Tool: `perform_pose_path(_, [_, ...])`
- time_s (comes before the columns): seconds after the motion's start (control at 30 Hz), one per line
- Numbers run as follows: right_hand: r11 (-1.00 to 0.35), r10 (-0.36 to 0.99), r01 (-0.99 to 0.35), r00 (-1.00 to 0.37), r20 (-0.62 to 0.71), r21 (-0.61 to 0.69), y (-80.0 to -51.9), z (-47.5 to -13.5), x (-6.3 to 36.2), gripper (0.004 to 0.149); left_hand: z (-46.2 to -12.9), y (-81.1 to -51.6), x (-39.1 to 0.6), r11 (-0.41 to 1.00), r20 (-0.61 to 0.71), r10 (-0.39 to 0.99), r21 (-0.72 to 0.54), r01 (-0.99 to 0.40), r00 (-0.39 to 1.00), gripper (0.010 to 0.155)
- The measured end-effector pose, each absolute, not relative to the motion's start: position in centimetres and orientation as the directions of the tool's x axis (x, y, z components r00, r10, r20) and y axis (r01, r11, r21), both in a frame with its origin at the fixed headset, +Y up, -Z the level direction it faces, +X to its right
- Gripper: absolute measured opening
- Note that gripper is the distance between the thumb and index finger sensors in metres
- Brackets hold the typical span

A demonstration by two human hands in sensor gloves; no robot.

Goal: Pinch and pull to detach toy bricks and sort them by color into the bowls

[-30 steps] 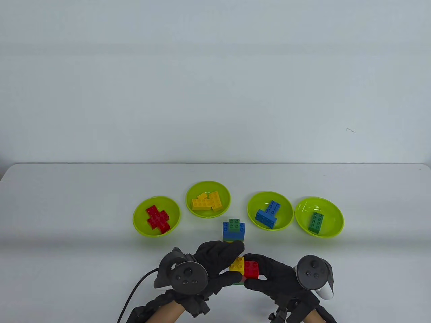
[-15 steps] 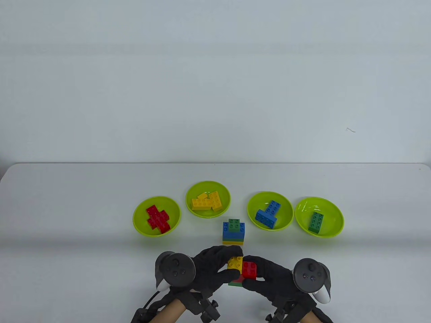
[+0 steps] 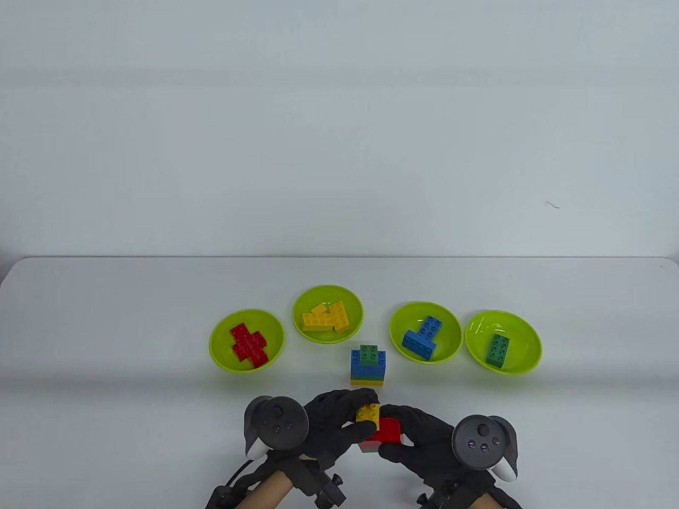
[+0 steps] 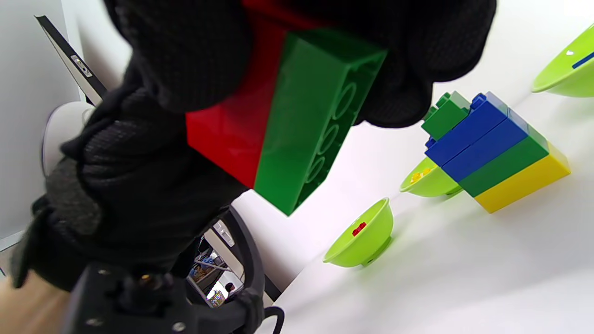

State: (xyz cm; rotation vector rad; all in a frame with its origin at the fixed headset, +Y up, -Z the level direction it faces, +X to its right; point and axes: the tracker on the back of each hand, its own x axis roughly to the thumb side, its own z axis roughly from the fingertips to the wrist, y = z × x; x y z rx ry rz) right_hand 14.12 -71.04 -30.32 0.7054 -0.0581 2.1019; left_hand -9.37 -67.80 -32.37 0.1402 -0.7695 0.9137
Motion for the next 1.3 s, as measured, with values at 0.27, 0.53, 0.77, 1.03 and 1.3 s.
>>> perform_pose_path(0.27, [-0.571, 0.777, -0.796, -0.445, 0.444, 0.200, -71.4, -30.8, 15.0, 0.063, -34.3, -66.9, -10.4, 0.639, 0.649, 0.618, -0.085, -0.764, 0.444, 0.065])
perform_pose_path(0.53, [-0.553, 0.786, -0.824, -0.468, 0.403, 0.122, -71.0, -31.7, 16.8, 0.063, -42.3, -68.3, -12.1, 0.725, 0.443, 0.614, 0.009, -0.689, 0.653, 0.065])
perform_pose_path(0.77, [-0.548, 0.789, -0.830, -0.472, 0.393, 0.104, -70.7, -32.0, 17.6, 0.063, -47.6, -69.4, -11.0, 0.827, 0.295, 0.534, 0.010, -0.562, 0.792, 0.066])
perform_pose_path(1.03, [-0.544, 0.793, -0.833, -0.471, 0.387, 0.101, -70.5, -32.1, 17.9, 0.063, -50.5, -72.0, -11.0, 0.883, 0.172, 0.465, -0.014, -0.470, 0.869, 0.066])
perform_pose_path(1.3, [-0.529, 0.807, -0.842, -0.463, 0.366, 0.103, -71.0, -32.3, 18.0, 0.063, -48.0, -70.4, -13.1, 0.825, 0.263, 0.544, 0.007, -0.566, 0.797, 0.077])
